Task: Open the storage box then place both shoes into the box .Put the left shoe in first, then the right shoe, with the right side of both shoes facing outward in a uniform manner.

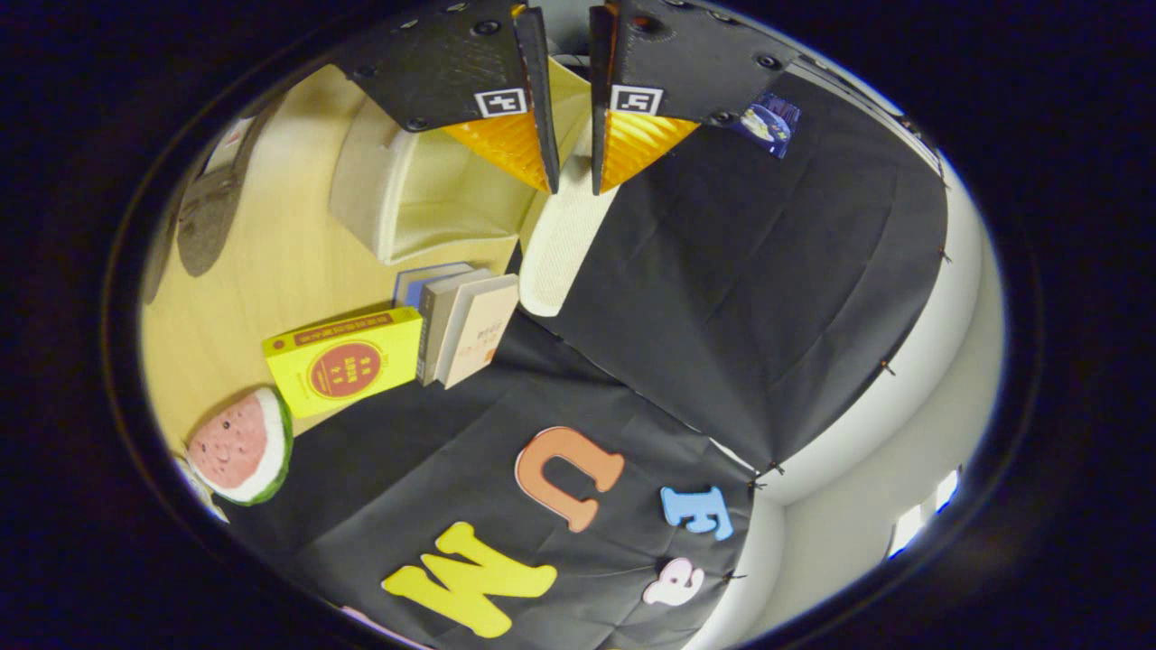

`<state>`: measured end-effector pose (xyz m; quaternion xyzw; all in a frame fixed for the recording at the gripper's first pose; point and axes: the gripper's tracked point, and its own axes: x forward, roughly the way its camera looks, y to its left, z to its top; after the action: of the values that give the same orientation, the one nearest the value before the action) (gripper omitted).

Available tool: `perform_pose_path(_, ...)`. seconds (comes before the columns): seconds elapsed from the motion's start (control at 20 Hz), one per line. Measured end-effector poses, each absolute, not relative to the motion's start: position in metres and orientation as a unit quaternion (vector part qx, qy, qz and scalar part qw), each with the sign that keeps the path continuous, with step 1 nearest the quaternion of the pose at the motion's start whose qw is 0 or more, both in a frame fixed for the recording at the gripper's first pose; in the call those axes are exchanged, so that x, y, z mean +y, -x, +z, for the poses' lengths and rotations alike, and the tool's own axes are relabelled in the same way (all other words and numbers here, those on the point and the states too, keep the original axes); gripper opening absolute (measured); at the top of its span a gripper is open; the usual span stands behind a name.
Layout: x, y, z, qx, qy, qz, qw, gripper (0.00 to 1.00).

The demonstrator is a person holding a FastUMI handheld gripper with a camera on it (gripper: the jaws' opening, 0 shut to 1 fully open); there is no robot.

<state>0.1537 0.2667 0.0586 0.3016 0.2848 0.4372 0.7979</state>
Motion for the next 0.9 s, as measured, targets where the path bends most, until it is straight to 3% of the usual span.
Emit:
perform_pose_path(0.55, 0.397, -0.138, 0.107, 0.247, -0.227, 0.443, 0.831, 0.19)
perform_pose_path(0.7, 0.428, -0.129, 0.110, 0.236, -0.193, 0.455, 0.837, 0.23)
perform_pose_path(0.85, 0.445, -0.124, 0.113, 0.230, -0.176, 0.456, 0.842, 0.35)
perform_pose_path(0.9, 0.445, -0.121, 0.115, 0.228, -0.175, 0.457, 0.842, 0.45)
